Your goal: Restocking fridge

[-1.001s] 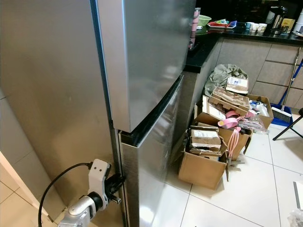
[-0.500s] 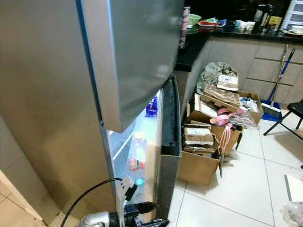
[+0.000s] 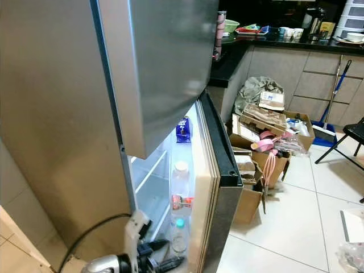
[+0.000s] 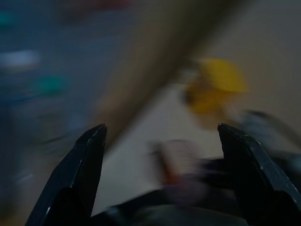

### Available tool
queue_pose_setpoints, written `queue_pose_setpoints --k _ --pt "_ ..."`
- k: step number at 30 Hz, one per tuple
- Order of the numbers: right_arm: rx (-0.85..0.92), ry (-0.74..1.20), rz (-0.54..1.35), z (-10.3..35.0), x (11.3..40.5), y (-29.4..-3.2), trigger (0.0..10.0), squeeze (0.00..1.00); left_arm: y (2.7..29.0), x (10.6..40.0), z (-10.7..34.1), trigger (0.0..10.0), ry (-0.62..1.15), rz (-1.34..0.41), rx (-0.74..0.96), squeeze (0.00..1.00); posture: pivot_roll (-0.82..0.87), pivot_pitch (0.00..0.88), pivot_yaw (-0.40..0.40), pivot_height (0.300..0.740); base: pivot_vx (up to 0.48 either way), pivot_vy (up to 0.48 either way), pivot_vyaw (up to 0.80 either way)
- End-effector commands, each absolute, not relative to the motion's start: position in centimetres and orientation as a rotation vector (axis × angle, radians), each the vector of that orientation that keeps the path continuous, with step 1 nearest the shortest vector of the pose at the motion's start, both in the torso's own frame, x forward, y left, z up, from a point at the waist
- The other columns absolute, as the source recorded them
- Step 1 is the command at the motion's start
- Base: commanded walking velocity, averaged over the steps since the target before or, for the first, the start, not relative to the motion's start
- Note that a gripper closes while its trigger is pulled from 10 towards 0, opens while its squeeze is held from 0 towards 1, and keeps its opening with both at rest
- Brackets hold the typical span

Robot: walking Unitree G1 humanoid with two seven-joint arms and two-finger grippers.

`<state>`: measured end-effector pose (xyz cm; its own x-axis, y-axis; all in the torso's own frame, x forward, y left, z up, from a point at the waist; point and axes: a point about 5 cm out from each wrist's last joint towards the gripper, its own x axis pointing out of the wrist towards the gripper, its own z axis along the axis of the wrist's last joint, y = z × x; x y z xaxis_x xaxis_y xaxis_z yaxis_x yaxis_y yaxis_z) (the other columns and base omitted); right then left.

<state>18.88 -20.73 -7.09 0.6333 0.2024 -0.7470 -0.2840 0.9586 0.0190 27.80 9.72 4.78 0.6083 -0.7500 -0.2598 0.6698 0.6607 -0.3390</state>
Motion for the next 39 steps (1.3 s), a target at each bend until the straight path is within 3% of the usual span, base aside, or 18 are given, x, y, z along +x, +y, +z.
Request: queue_pose_setpoints --k 1,7,12,15,23,29,32,36,39 --pt "-0.167 0.826 0.356 -6.9 19.1 -20.3 10.0 0.00 10.7 27.3 3.8 10.0 0.434 -0.791 -0.187 0.00 -0.03 0.130 0.027 0.740 0.000 0.000 0.00" --pt "-0.221 0.743 0.488 -5.8 21.2 -18.6 10.0 0.00 11.9 26.1 2.1 10.0 0.482 -0.717 -0.154 0.00 -0.02 0.133 0.026 0.740 0.000 0.000 0.00" --pt "-0.167 0.676 0.505 -4.8 23.0 -17.0 10.0 0.00 11.9 26.0 1.9 10.0 0.478 -0.701 -0.153 0.00 -0.02 0.133 0.026 0.740 0.000 0.000 0.00" --pt "-0.155 0.640 0.470 -4.1 24.0 -17.3 10.0 0.00 11.9 26.1 1.8 10.0 0.475 -0.694 -0.149 0.00 -0.02 0.134 0.022 0.740 0.000 0.000 0.00" --pt "-0.144 0.541 0.067 -1.8 26.0 -22.9 10.0 0.00 14.1 26.4 1.1 10.0 0.457 -0.504 -0.109 0.00 -0.01 0.131 0.024 0.740 0.000 0.000 0.00" --pt "-0.128 0.578 -0.354 -1.7 23.5 -29.1 10.0 0.00 15.5 25.1 0.2 10.0 0.475 -0.467 -0.118 0.00 -0.01 0.124 0.030 0.740 0.000 0.000 0.00" --pt "-0.123 0.604 -0.466 -1.9 22.0 -30.8 10.0 0.00 15.7 24.4 -0.3 10.0 0.487 -0.473 -0.109 0.00 -0.01 0.124 0.031 0.740 0.000 0.000 0.00" --pt "-0.121 0.620 -0.504 -2.3 20.9 -31.5 10.0 0.00 16.0 23.9 -0.6 10.0 0.491 -0.441 -0.103 0.00 -0.02 0.124 0.030 0.740 0.000 0.000 0.00" --pt "-0.103 0.608 -0.418 -2.9 20.8 -30.1 10.0 0.00 16.8 23.9 -0.8 10.0 0.470 -0.348 -0.103 0.00 -0.02 0.121 0.034 0.740 0.000 0.000 0.00"
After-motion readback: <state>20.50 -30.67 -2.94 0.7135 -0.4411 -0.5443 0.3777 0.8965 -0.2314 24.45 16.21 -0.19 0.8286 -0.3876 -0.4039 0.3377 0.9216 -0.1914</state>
